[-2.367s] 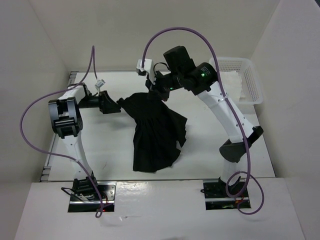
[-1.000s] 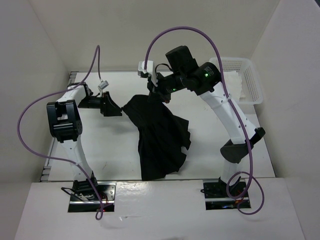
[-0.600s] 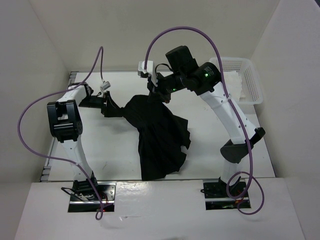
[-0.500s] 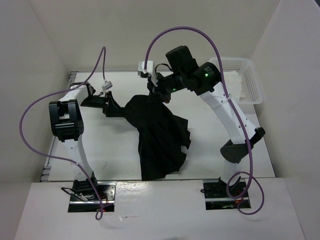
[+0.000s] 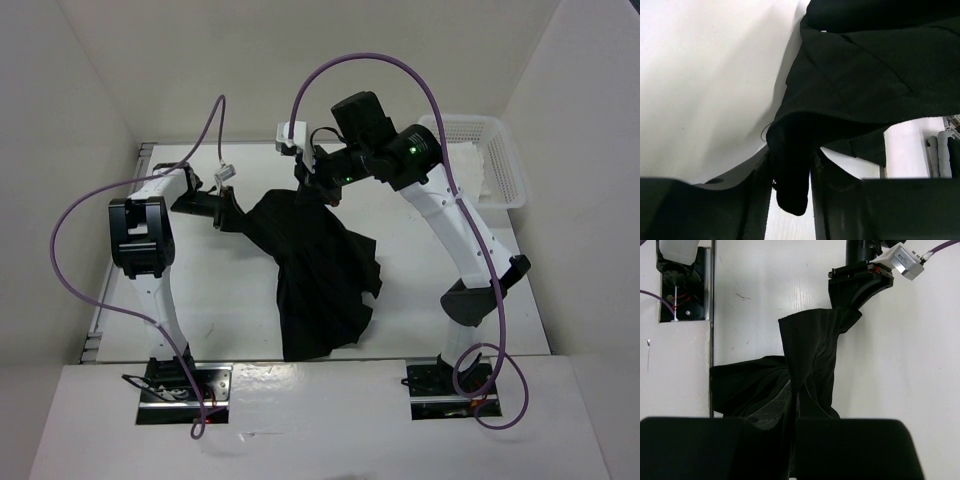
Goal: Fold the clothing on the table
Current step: Flatten the skirt out
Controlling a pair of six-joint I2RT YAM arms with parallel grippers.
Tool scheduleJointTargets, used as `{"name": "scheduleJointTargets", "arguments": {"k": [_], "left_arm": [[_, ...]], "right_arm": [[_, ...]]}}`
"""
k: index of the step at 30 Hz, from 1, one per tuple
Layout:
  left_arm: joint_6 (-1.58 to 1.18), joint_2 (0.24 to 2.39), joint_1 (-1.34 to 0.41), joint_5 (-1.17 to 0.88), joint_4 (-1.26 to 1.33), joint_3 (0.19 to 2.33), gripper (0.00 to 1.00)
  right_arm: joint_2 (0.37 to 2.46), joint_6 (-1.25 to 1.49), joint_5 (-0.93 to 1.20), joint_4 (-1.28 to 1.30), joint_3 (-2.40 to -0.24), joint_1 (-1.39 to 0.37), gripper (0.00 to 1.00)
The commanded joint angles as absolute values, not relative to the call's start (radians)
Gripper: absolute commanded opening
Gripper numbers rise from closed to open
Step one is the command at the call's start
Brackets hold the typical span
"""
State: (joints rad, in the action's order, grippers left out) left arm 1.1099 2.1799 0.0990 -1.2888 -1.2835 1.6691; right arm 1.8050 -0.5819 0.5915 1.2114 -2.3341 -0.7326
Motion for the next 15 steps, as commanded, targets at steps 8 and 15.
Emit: {"name": "scheduleJointTargets", "arguments": {"k": [8,15], "left_arm": [[1.146,2.148,0.094,-1.335,-1.298,1.71,0.0],[0.997,1.973,0.113,-1.226,-1.298,1.824,0.0]], "right_arm": [[1.759,-0.584,0.582,1.19,-2.382,-0.735,0.0],[1.68,-0.502,0.225,1.042,-2.223,-0.723,0.0]]}}
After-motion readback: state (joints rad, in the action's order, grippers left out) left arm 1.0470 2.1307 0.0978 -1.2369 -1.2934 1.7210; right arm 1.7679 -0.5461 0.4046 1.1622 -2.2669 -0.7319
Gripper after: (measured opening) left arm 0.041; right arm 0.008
